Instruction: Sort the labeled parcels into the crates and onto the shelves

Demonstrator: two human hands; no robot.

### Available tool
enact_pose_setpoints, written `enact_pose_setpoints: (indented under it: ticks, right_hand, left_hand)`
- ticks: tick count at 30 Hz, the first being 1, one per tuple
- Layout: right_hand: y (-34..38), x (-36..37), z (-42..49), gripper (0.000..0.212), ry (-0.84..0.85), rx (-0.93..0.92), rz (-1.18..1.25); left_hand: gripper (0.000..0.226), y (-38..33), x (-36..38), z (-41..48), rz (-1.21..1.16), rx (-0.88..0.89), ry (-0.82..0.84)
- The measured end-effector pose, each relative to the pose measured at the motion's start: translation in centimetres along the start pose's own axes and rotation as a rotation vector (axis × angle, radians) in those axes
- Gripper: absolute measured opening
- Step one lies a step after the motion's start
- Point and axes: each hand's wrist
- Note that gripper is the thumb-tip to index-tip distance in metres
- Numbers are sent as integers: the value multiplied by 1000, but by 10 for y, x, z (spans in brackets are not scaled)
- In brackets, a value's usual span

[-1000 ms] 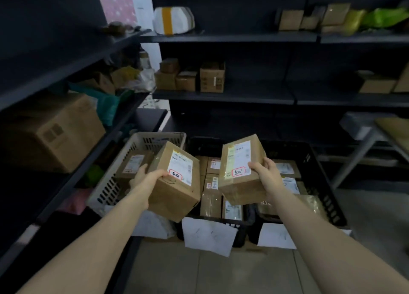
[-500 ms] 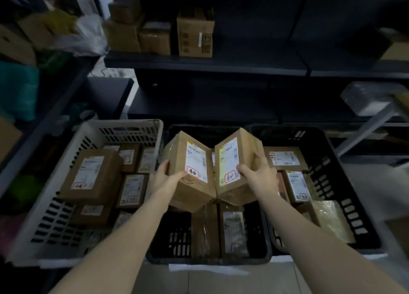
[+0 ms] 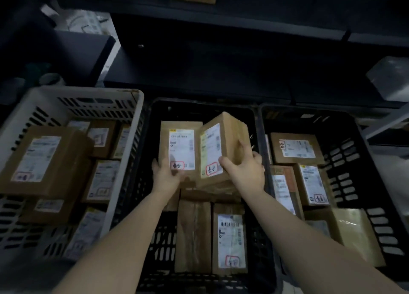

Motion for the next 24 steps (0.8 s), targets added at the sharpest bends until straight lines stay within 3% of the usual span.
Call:
enact_pose_setpoints:
  ticks: [2,4,12,15,19,22,24]
  right_hand:
    - [-6,4,4,88,-6,93,186]
    - [-12,4,6,94,-20,142,330]
    - [-19,-9,-11,85,70,55,658]
    - [-14,-16,-26,91,164,34,696]
    - [-7,-18,-46,85,342,11,723]
    - [-3,-10,-58,84,563,54,678]
    - [-2,-1,-69,71,656,120,660]
  left_hand:
    - [83,6,2,1,130,75,21]
    - [70,6,0,9,145,121,3]
    - [36,-30,-20,1,89,156,-72]
    - [38,-37,-38,-31,-54,174,-78]
    - [50,-43,-61,-69,-291,152,153]
    - [48,-35,-72,-79,-226,167,122]
    - [54,-22,-77,-79,-144,128,60]
Point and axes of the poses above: each hand's wrist, its own z-axis towards the middle knuckle, its own x-axis out of the palm, y = z × x, and after that the axes turned 5 degrees about -x, right-handed
